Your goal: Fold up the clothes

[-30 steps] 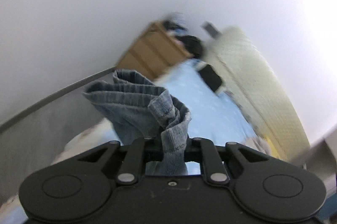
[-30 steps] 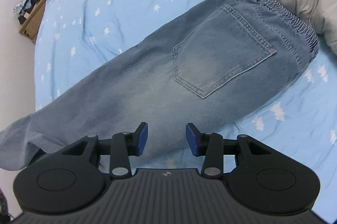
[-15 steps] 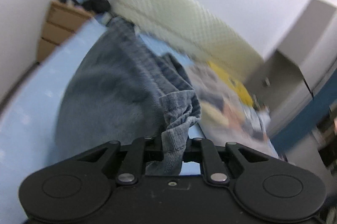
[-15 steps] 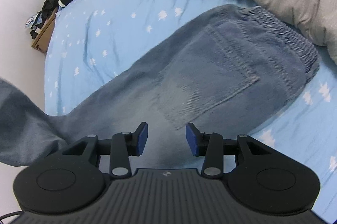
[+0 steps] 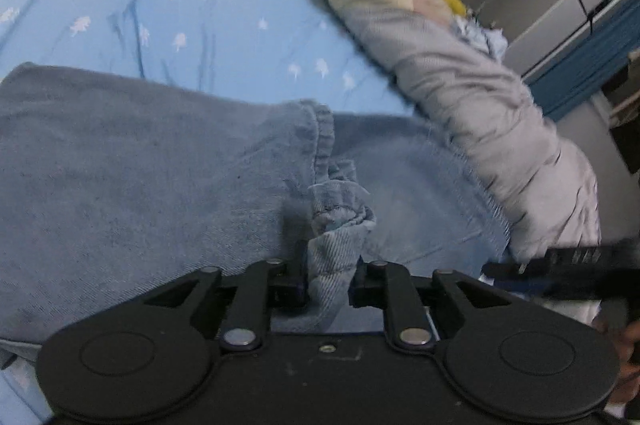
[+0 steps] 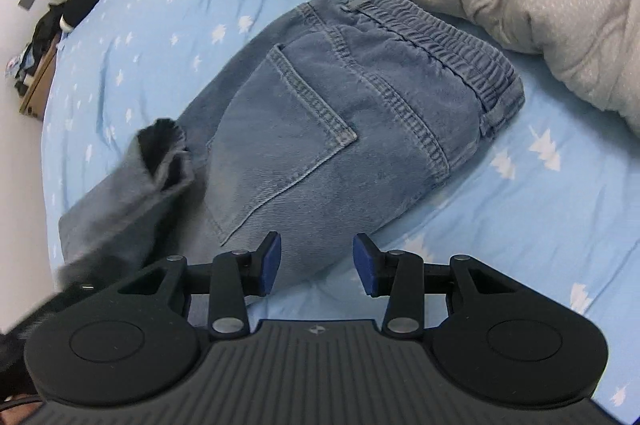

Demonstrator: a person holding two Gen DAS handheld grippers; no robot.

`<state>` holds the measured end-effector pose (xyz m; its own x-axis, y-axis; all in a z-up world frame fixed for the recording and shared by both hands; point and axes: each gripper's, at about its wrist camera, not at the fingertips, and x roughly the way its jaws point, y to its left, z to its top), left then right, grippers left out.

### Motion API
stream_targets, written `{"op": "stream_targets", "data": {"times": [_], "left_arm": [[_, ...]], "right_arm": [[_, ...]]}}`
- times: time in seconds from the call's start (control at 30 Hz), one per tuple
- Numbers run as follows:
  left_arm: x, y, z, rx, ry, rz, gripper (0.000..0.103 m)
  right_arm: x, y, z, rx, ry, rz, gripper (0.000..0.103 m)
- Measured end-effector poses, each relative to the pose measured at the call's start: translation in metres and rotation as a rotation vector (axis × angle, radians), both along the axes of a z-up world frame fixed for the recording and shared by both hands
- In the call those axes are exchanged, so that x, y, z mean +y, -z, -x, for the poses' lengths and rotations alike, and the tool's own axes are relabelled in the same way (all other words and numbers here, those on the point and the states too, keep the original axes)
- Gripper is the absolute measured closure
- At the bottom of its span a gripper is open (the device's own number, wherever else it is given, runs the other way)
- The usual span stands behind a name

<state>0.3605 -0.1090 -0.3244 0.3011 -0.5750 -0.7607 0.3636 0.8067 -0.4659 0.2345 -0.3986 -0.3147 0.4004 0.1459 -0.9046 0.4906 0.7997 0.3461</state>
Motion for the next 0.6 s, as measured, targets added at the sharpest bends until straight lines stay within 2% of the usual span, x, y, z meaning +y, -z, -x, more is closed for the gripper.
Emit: {"op": "stream_targets", "data": {"times": [0.1, 0.13, 0.17, 0.23, 0.3, 0.37, 0.5, 0.6], "left_arm": [[0.009, -0.006, 0.005, 0.002, 0.030, 0.000, 0.078], [0.013, -0.007, 0.007, 0.004, 0.034, 0.001, 0.071], [0.019, -0.014, 0.010, 0.007, 0.027, 0.003, 0.064], [0.036, -0.026, 0.014, 0.012, 0.006, 0.012, 0.057], [0.058, -0.037, 0.015, 0.005, -0.025, 0.016, 0.054], [0.085, -0.041, 0.013, -0.016, -0.086, -0.014, 0.044], [0.139, -0.031, -0.007, -0.003, -0.243, -0.074, 0.043], [0.170, -0.018, -0.029, 0.006, -0.337, -0.148, 0.040]], "right_arm": [[0.013, -0.014, -0.018, -0.023, -0.070, -0.002, 0.060], [0.020, -0.022, -0.027, -0.051, -0.105, -0.007, 0.060], [0.030, -0.021, -0.033, -0.051, -0.138, -0.003, 0.060], [0.052, -0.012, -0.043, -0.029, -0.202, 0.013, 0.060], [0.074, -0.003, -0.054, -0.008, -0.265, 0.030, 0.060], [0.096, 0.006, -0.064, 0.014, -0.329, 0.046, 0.060], [0.140, 0.024, -0.086, 0.057, -0.457, 0.079, 0.063], [0.173, 0.038, -0.101, 0.090, -0.553, 0.103, 0.065]]}}
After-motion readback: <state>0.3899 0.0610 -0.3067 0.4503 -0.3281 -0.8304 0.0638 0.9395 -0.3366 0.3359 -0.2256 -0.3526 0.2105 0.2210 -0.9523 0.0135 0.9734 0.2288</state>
